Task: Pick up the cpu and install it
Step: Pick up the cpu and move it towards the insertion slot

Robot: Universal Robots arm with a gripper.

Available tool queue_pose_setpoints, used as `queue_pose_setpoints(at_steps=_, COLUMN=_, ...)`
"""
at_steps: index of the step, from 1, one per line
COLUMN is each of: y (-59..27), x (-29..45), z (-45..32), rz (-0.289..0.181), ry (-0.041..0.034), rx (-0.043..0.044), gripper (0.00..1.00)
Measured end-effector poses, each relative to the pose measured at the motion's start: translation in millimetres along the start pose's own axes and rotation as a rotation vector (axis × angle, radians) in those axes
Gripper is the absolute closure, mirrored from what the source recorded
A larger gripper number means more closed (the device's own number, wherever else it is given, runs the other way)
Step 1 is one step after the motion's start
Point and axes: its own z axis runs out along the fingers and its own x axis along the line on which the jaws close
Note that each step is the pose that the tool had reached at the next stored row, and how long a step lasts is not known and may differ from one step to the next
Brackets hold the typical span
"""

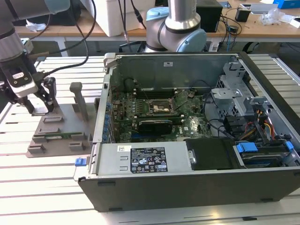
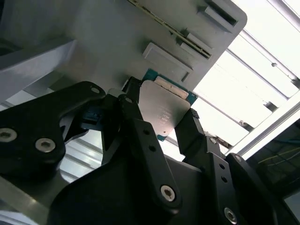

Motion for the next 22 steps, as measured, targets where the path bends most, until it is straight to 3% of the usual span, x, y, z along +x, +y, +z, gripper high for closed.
queue_pose_setpoints(at_steps=6, y=-0.1, x=-0.5, z=-19.1, rz=0.0, ry=0.0001, rx=0.0, gripper=0.45)
queue_pose_setpoints(at_steps=14, y=-0.1, x=-1.0, z=-38.5, rz=0.0, ry=0.0, rx=0.0, gripper=0.45)
queue_pose_setpoints(at_steps=22, y=-0.2, x=-1.9, z=-71.7, rz=0.0, ry=0.0, rx=0.0, gripper=0.45)
